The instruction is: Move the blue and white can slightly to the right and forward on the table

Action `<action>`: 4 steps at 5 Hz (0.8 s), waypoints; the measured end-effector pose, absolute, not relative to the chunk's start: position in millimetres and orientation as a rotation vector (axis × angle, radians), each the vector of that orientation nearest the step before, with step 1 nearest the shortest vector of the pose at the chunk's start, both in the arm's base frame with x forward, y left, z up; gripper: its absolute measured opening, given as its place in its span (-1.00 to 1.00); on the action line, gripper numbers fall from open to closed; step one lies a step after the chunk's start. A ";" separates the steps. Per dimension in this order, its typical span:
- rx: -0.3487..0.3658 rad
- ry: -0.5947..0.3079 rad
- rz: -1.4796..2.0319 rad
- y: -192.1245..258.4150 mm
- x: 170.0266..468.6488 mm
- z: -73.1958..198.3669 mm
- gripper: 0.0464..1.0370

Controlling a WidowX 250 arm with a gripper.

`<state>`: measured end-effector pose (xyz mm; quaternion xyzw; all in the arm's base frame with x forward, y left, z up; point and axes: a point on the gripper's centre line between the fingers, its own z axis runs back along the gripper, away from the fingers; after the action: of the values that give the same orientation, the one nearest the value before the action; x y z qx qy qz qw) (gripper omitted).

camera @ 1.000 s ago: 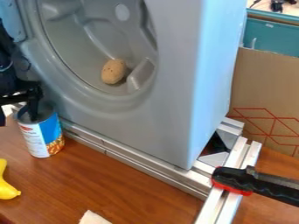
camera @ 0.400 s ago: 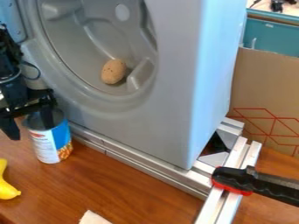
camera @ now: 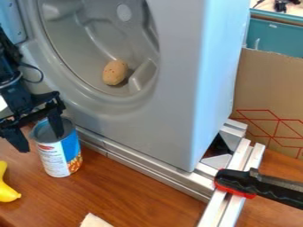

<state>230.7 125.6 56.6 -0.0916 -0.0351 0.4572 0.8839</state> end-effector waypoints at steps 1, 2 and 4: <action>-0.264 -0.053 0.966 107.4 221.7 61.6 0.93; -0.309 -0.012 0.944 97.9 219.4 64.7 0.92; -0.098 0.045 0.525 105.1 194.8 92.5 0.92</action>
<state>194.8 105.1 92.5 -0.0486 0.0223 0.2593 0.9643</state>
